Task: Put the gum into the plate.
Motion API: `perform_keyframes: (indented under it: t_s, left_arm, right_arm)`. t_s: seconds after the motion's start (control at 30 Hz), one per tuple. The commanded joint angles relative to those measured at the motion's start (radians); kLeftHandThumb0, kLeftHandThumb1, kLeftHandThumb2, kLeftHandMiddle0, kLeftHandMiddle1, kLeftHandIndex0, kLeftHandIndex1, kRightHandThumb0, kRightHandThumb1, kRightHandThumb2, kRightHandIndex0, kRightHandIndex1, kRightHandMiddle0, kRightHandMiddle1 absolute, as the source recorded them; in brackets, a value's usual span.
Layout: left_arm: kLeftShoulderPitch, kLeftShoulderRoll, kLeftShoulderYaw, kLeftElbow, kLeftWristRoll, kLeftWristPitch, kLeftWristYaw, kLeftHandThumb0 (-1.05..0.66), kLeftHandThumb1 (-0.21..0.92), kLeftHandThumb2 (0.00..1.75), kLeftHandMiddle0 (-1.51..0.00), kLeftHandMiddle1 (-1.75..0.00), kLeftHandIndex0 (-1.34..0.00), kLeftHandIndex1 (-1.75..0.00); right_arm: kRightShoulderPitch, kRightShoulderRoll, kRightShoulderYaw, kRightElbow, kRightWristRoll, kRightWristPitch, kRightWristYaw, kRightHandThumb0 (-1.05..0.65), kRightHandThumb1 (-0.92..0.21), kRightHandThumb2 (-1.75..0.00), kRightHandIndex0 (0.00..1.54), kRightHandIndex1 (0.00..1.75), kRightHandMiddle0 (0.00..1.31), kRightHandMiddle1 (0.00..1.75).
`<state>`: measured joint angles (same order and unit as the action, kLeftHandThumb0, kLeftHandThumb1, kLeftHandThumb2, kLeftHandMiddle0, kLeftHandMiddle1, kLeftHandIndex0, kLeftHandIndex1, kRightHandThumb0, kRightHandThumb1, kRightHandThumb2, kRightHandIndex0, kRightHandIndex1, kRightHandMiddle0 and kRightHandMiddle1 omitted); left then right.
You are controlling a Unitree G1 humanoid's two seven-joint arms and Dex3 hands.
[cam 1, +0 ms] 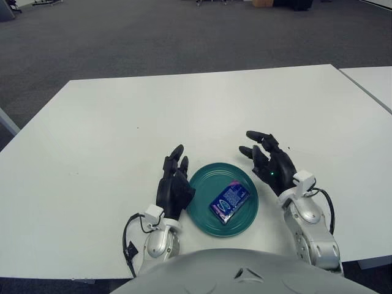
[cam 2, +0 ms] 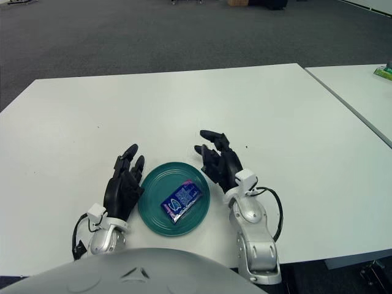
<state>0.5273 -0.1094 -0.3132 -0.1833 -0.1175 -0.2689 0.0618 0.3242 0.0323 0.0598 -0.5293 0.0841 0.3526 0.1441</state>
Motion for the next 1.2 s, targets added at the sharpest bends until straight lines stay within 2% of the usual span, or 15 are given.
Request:
perform_keyframes:
  t_s: [0.0,0.2,0.47,0.7,0.9,1.03,1.17]
  left_arm:
    - [0.007,0.001,0.004,-0.019,0.009,0.007,-0.007,-1.05,0.92,0.98,-0.22,0.00,0.00,-0.57]
    - [0.029,0.002,0.005,-0.045,0.019,0.018,0.000,-1.05,0.92,0.98,-0.19,0.00,0.00,-0.53]
    - [0.066,0.009,0.017,-0.085,0.007,0.040,-0.004,-1.05,0.92,0.99,-0.20,-0.01,0.00,-0.54]
    - [0.085,0.022,0.019,-0.106,0.012,0.067,-0.013,-1.05,0.92,0.99,-0.22,-0.01,0.00,-0.56]
    - [0.093,0.033,0.023,-0.107,0.016,0.064,-0.020,-1.05,0.92,0.98,-0.24,-0.02,0.00,-0.59]
    - [0.100,0.039,0.025,-0.110,0.010,0.060,-0.030,-1.05,0.92,0.98,-0.24,-0.02,0.00,-0.61]
    - [0.109,0.041,0.026,-0.117,0.007,0.062,-0.034,-1.05,0.92,0.98,-0.23,-0.01,0.00,-0.60]
  right_arm:
    - [-0.004,-0.023,-0.045,-0.010,0.046,0.015,0.011,-0.87,-0.92,-0.78,0.36,0.13,0.00,0.77]
    - [0.042,-0.082,-0.110,0.021,0.098,0.005,0.060,-0.86,-0.92,-0.78,0.35,0.09,0.00,0.71]
    - [0.115,-0.122,-0.099,0.029,0.085,0.007,0.076,-0.83,-0.92,-0.84,0.32,0.05,0.00,0.61]
    - [0.130,-0.116,-0.073,0.040,0.063,0.015,0.060,-0.84,-0.92,-0.88,0.29,0.02,0.00,0.56]
    - [0.121,-0.071,-0.015,0.049,0.035,0.015,0.009,-0.84,-0.92,-0.90,0.29,0.02,0.00,0.57]
    - [0.142,-0.053,0.009,0.067,0.028,-0.025,-0.014,-0.84,-0.92,-0.90,0.30,0.02,0.00,0.58]
    - [0.199,-0.031,0.039,0.147,0.022,-0.154,-0.018,-0.84,-0.92,-0.91,0.32,0.03,0.00,0.58]
